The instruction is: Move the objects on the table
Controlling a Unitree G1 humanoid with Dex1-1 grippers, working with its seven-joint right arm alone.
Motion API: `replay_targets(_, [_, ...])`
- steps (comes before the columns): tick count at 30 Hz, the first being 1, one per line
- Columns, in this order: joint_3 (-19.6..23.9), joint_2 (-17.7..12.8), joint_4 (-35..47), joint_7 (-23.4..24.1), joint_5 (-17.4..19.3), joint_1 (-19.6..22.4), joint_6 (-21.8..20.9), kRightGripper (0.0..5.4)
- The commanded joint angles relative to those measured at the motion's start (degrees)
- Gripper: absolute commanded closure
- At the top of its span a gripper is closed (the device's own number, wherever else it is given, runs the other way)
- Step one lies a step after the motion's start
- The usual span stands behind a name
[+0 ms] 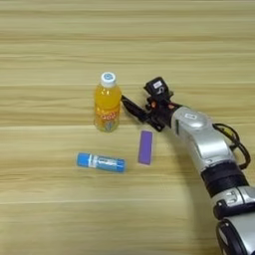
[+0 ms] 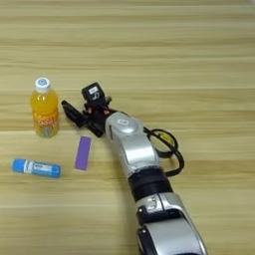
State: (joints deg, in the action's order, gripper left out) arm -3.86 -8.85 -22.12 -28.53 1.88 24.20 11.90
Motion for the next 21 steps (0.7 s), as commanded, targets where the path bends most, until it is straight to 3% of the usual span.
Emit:
replay_targets(1, [1.51, -1.57, 5.52, -0.67, 1.70, 2.13, -2.93, 0.42])
replay_targets(5, [2.11, -2.74, 7.64, -1.76, 2.14, 0.66, -3.67, 0.03])
replay_targets(15, [3.43, -7.31, 16.30, -5.59, 3.34, -6.47, -5.09, 0.03])
replay_targets(21, [3.30, -10.86, 21.10, -11.57, 4.99, -12.95, -6.96, 0.03])
